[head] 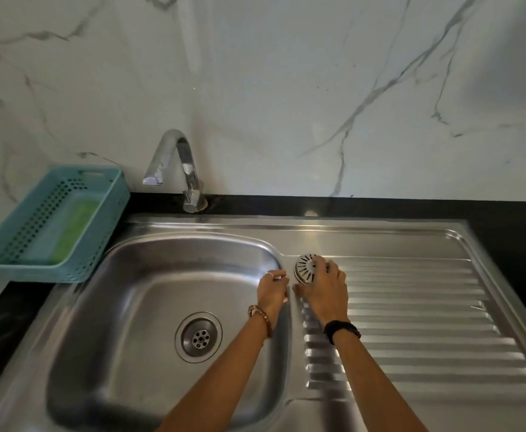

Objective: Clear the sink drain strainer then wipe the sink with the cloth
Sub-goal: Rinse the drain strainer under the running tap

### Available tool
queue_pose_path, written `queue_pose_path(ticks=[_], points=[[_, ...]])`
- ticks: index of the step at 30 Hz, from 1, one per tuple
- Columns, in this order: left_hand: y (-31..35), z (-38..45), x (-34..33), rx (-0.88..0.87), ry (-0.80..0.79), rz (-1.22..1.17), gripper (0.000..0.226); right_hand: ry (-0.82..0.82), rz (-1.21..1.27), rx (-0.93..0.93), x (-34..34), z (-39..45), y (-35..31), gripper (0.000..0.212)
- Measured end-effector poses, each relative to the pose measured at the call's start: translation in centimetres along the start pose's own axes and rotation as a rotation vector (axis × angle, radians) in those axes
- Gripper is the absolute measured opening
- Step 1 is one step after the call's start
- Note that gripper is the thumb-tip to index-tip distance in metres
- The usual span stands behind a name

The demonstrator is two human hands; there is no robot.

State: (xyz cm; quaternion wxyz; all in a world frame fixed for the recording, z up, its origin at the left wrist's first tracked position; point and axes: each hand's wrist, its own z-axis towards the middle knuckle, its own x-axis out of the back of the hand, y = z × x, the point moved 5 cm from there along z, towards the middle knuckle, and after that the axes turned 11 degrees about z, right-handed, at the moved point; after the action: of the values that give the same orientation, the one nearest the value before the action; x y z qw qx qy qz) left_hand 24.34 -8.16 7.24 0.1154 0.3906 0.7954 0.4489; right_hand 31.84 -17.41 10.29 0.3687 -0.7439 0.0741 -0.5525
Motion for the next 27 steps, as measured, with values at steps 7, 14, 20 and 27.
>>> queue_pose_path(ticks=[7,14,20,27], points=[[-1.4,0.5,1.4,0.079,-0.256,-0.161,0.009,0.166,0.060,0.021,-1.6,-1.7,-1.5,0.059],[-4.5,0.5,6.9,0.106,-0.246,-0.568,0.016,0.066,0.142,0.107,-7.0,-4.7,-5.8,0.058],[-6.0,3.0,16.3,0.126,-0.145,-0.644,0.045,-0.125,0.405,0.193,-12.1,-2.6,-14.0,0.061],[-4.5,5.4,21.9,0.104,-0.161,-0.642,0.032,-0.252,0.538,0.269,-13.5,4.4,-22.3,0.081]])
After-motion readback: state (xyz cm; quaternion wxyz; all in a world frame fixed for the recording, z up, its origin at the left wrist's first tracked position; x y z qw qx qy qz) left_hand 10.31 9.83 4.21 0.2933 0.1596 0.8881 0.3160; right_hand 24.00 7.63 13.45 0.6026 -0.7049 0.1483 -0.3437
